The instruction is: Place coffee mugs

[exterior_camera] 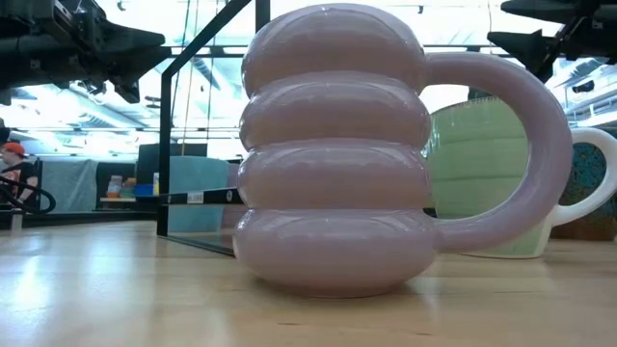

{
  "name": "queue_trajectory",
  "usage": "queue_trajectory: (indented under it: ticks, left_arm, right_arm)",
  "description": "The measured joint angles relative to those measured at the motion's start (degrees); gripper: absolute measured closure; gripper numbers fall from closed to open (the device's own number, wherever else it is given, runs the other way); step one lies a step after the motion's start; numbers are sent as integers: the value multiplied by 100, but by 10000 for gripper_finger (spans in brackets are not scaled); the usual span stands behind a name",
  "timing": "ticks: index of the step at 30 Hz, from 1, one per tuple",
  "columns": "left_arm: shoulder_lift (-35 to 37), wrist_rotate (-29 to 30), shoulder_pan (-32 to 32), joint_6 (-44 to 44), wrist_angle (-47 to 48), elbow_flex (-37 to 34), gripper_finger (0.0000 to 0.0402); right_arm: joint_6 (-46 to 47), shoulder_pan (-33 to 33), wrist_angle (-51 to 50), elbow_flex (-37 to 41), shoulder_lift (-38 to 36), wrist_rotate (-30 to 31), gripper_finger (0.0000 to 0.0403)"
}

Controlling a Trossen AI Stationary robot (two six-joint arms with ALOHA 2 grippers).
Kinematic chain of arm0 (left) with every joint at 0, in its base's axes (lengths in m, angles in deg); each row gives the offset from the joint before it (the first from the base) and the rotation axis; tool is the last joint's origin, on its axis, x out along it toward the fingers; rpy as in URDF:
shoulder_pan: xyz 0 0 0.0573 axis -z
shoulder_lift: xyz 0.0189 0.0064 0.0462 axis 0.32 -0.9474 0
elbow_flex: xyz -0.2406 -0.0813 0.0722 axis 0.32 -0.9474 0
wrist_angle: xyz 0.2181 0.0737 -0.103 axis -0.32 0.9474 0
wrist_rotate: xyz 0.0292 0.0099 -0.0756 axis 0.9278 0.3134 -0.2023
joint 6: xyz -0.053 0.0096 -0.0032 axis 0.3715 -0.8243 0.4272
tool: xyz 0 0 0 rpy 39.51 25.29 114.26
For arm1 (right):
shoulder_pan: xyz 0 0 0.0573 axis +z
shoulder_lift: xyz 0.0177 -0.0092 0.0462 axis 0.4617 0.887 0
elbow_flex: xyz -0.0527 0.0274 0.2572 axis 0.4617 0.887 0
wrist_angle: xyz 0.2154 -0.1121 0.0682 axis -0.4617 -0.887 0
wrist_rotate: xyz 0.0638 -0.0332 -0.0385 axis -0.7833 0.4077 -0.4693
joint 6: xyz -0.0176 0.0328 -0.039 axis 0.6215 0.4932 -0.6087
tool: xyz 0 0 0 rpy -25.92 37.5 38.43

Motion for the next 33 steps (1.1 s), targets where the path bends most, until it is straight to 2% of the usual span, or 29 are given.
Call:
queue_trajectory:
  ticks: [24,27,33]
  left_arm:
    - [1,-2,-1,8,0,0,285]
    - [0,-2,0,246,-1,-1,285]
    - [-1,144,-12,490,-558,0,285]
  right_arm:
    - [-2,2,0,0,0,2,190]
    - [-2,2,0,-1,2,23,190]
    - [-117,2,43,0,2,101,190]
